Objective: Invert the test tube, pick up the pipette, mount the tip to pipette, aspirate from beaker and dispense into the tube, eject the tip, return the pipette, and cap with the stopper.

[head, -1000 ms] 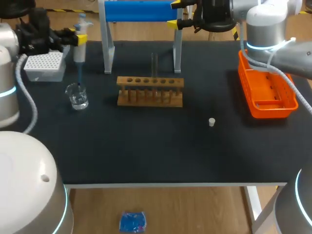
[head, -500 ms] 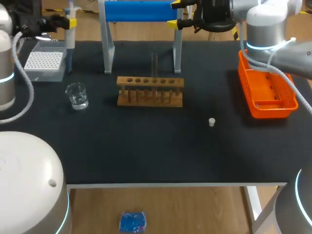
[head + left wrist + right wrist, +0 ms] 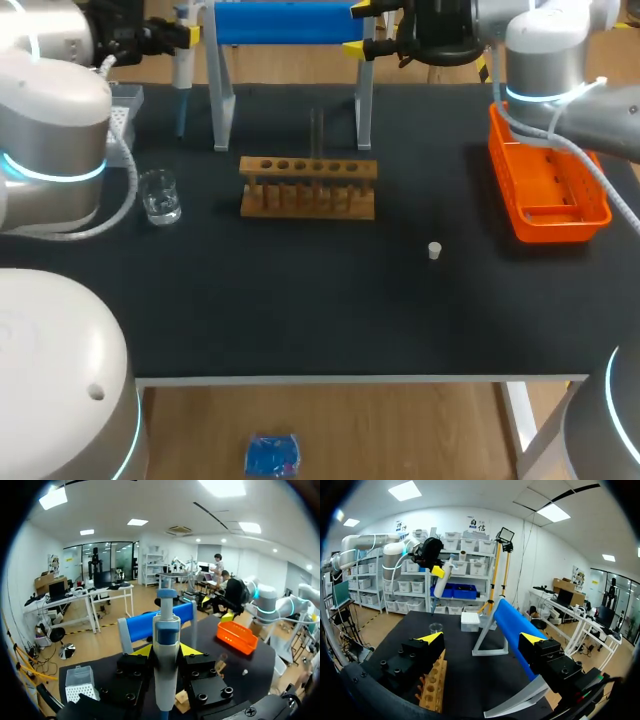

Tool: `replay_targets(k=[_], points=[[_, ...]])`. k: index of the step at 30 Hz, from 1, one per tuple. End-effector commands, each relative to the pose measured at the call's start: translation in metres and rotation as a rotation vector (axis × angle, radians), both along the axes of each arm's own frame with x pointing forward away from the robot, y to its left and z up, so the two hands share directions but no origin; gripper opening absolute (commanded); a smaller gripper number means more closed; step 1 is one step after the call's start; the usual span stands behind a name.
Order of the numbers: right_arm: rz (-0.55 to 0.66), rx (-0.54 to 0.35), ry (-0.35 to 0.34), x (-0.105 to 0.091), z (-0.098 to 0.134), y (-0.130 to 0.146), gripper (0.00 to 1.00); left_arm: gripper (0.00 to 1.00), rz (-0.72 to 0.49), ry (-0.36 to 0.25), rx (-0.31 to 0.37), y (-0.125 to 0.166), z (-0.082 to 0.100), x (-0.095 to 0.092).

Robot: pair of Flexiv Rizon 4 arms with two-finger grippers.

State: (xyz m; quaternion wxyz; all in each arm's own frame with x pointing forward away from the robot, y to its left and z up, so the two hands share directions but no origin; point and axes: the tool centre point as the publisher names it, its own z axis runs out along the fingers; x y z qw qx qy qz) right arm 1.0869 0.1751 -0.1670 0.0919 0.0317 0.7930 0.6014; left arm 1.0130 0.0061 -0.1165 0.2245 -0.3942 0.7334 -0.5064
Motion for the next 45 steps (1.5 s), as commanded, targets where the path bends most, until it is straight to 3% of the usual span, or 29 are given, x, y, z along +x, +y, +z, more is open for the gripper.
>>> replay_targets(k=[1, 12, 24, 45], points=[[0.001, -0.002, 0.001, 0.000, 0.001, 0.000, 1.00, 0.00, 0.052, -0.023, 0.003, -0.014, -0.012, 0.021], [0.001, -0.002, 0.001, 0.000, 0.001, 0.000, 1.00, 0.00, 0.095, -0.026, -0.026, -0.023, -0.025, 0.065], [0.001, -0.002, 0.001, 0.000, 0.001, 0.000, 1.00, 0.00, 0.161, 0.011, 0.014, -0.039, -0.031, 0.109], [0.001, -0.002, 0.001, 0.000, 0.001, 0.000, 1.00, 0.00, 0.239, 0.044, 0.016, -0.059, -0.046, 0.135]])
